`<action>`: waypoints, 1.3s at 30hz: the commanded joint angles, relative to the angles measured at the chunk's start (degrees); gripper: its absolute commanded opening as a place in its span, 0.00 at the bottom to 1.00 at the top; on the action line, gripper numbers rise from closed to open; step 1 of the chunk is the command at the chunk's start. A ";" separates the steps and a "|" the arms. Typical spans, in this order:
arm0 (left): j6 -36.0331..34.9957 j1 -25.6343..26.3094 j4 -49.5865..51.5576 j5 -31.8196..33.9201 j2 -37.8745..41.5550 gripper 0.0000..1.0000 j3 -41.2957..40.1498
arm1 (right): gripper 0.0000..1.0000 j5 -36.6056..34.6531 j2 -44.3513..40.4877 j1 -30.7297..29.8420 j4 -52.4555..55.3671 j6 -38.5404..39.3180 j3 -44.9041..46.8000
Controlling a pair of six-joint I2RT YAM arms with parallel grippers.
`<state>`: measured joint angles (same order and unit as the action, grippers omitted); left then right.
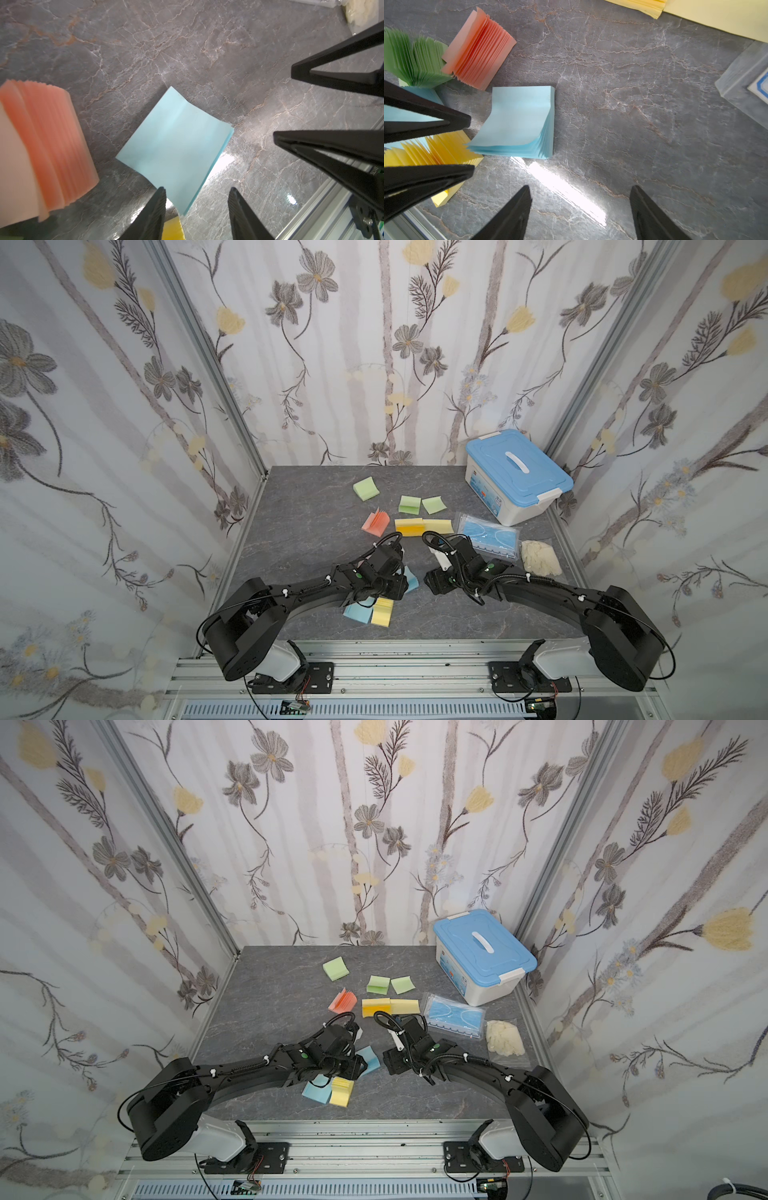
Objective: Tear off pages from different memo pads
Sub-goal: Pick up the memo pad from the center of the board.
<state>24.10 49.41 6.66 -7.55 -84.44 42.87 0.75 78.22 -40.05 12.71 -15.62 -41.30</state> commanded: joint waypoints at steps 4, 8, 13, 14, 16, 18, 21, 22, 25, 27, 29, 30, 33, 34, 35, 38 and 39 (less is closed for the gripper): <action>-0.30 -0.09 1.74 3.18 -0.95 0.51 1.05 | 0.77 -1.97 -2.70 0.01 0.09 0.33 1.22; 0.28 -0.10 2.83 6.01 -0.89 0.50 1.50 | 0.77 -1.51 -3.16 0.04 0.52 0.43 1.19; 0.77 -0.18 3.43 7.14 -0.97 0.50 1.91 | 0.77 -1.50 -3.51 0.01 0.99 0.62 1.37; 0.75 -0.13 3.35 6.88 -1.03 0.50 1.80 | 0.77 -1.54 -3.59 0.05 0.95 0.67 1.40; 0.76 -0.09 3.19 6.21 -1.22 0.50 1.71 | 0.77 -1.59 -3.84 0.00 1.08 0.81 1.40; 0.86 -0.10 2.80 5.35 -1.23 0.50 1.64 | 0.77 -1.55 -3.96 -0.01 1.05 0.85 1.41; 1.01 -0.08 1.75 3.64 -0.85 0.50 1.18 | 0.77 -1.47 -3.91 0.04 1.07 0.94 1.43; 1.04 -0.03 1.46 3.31 -0.68 0.50 1.10 | 0.78 -1.38 -3.88 0.01 1.02 1.02 1.44; 0.92 -0.07 1.50 3.58 -0.94 0.50 1.01 | 0.78 -1.40 -3.69 0.00 1.16 1.04 1.44; 0.79 -0.09 1.78 4.25 -1.55 0.50 1.10 | 0.77 -1.51 -3.68 -0.01 1.04 1.12 1.40; 0.79 -0.13 2.32 5.18 -2.09 0.49 1.24 | 0.77 -1.48 -3.68 0.03 1.11 1.12 1.40; 0.84 -0.04 2.60 5.71 -2.36 0.49 1.32 | 0.77 -1.46 -3.71 0.01 1.09 1.11 1.37; 1.04 -0.09 2.81 6.90 -2.39 0.49 1.31 | 0.77 -1.52 -3.60 -0.02 1.16 1.11 1.29; 1.02 -0.15 2.86 7.32 -2.28 0.49 1.33 | 0.77 -1.61 -3.52 0.01 1.07 1.11 1.31; 1.01 -0.09 2.97 7.70 -2.13 0.49 1.33 | 0.77 -1.56 -3.34 0.00 1.11 1.20 1.21; 1.23 -0.16 3.18 9.33 -1.47 0.49 1.25 | 0.77 -1.00 -2.66 0.02 1.09 1.59 0.77; 1.27 -0.14 3.17 9.48 -1.26 0.49 1.21 | 0.77 -0.83 -2.39 -0.01 1.05 1.64 0.69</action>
<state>24.47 49.39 9.32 -0.32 -86.37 43.99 -0.01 75.37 -40.01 13.28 -14.31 -40.12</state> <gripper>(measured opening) 0.493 0.775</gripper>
